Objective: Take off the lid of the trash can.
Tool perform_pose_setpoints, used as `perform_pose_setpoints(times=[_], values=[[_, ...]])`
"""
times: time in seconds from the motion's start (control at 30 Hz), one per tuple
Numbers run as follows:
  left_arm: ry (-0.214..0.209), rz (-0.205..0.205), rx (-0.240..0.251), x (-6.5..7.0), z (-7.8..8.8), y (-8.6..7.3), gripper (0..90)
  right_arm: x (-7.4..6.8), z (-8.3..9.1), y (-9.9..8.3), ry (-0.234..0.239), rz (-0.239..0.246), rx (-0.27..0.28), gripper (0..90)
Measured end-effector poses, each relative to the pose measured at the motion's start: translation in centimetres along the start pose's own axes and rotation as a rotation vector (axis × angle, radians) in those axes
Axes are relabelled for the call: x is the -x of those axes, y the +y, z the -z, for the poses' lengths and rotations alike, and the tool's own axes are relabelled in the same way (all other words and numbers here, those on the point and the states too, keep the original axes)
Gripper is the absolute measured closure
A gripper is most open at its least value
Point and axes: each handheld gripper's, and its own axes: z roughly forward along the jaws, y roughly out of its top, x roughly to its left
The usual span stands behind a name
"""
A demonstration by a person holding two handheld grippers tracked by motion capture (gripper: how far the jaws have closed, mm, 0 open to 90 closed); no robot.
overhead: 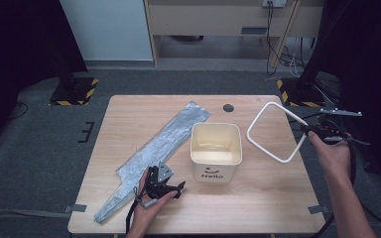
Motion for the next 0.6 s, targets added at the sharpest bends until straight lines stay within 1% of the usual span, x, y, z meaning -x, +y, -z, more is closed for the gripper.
perform_pose_setpoints(times=[0.07, 0.17, 0.2, 0.37, 0.4, 0.43, 0.47, 0.5, 0.53, 0.57, 0.6], values=[[0.000, 0.001, -0.004, 0.0, 0.0, 0.0, 10.3, 0.0, -0.2, -0.2, -0.009, -0.009, -0.005, 74.5], [0.001, 0.002, -0.003, -0.1, 0.1, 0.0, 10.3, 0.2, -0.7, -0.6, -0.032, 0.009, -0.021, 74.5], [0.001, 0.002, -0.003, -0.1, 0.1, -0.1, 10.3, 0.2, -0.9, -0.7, -0.035, 0.004, -0.031, 74.5], [0.001, 0.002, -0.004, 0.0, 0.0, -0.1, 10.3, 0.2, -2.6, -1.7, -0.038, 0.002, -0.068, 74.5], [0.000, 0.003, -0.004, 0.0, -0.1, -0.1, 10.3, 0.2, -3.2, -2.0, -0.037, -0.004, -0.075, 74.5], [-0.002, -0.001, -0.008, 0.1, -0.1, -0.1, 10.3, 0.2, -3.6, -2.1, -0.040, 0.009, -0.074, 74.5], [-0.002, -0.004, -0.011, 0.2, -0.2, -0.1, 10.3, 0.2, -3.6, -2.1, -0.040, 0.009, -0.074, 74.5], [-0.001, -0.006, -0.012, 0.2, -0.3, -0.1, 10.3, 0.1, -4.1, -2.3, -0.037, 0.005, -0.080, 74.5], [0.000, -0.011, -0.013, 0.3, -0.3, -0.1, 10.3, 0.1, -4.1, -2.3, -0.037, 0.005, -0.080, 74.5], [0.001, -0.014, -0.015, 0.3, -0.3, -0.1, 10.2, 0.1, -4.7, -2.6, -0.038, 0.008, -0.091, 74.5], [0.002, -0.014, -0.016, 0.2, -0.3, -0.1, 10.2, 0.1, -4.7, -2.6, -0.038, 0.008, -0.091, 74.5]])
